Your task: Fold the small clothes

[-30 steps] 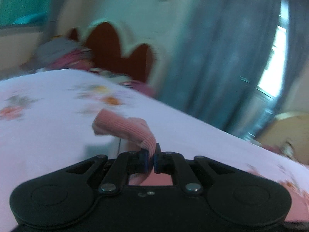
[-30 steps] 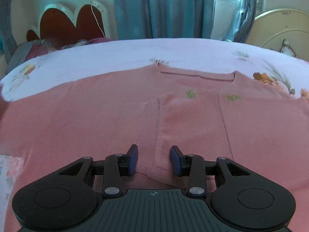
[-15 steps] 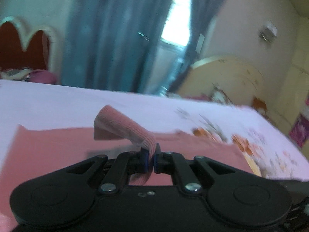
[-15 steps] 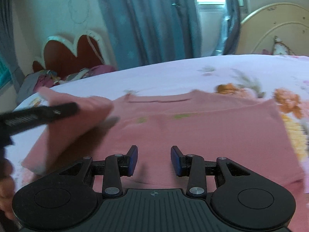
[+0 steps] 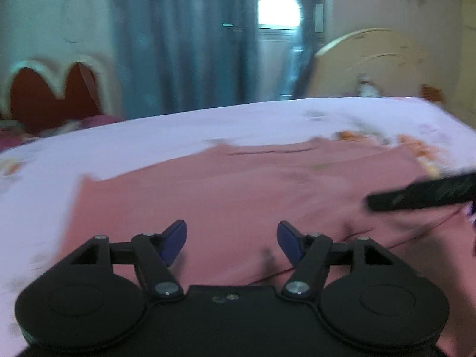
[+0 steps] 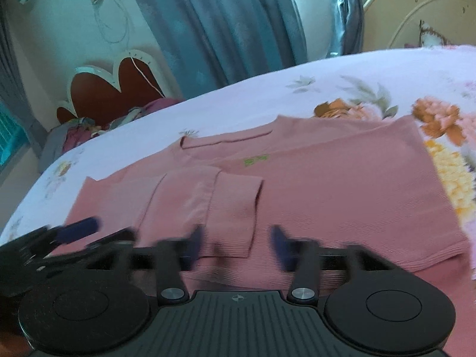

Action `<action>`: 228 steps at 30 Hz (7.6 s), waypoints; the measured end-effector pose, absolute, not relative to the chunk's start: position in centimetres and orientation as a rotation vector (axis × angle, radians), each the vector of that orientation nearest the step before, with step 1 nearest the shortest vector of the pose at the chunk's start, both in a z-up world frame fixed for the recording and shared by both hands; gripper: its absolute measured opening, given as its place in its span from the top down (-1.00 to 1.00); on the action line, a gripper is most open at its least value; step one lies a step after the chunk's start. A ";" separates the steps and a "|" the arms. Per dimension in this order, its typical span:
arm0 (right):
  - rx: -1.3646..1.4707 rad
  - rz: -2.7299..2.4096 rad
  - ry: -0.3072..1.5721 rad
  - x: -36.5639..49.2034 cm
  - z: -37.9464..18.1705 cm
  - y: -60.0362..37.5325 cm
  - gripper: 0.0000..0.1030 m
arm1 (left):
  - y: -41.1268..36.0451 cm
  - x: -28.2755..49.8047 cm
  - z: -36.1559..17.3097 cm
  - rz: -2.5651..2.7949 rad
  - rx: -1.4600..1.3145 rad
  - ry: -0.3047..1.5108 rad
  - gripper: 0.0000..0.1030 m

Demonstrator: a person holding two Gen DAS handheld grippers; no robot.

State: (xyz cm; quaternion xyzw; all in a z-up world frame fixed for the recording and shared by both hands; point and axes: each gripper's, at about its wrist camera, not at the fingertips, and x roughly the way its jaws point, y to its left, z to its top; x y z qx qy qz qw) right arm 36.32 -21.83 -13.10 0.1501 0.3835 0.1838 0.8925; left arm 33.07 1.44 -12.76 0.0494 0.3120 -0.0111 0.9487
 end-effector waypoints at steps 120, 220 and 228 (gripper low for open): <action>-0.043 0.285 0.830 37.8 -16.6 -19.9 0.25 | 8.1 36.6 -16.3 0.133 0.021 0.791 0.26; 0.281 0.130 0.755 8.0 -7.8 -34.3 0.82 | 12.0 9.1 -8.3 -0.086 -0.220 0.661 0.92; 0.305 0.135 0.660 17.1 -4.9 -34.6 0.82 | 11.9 17.4 -5.6 -0.063 -0.213 0.560 0.92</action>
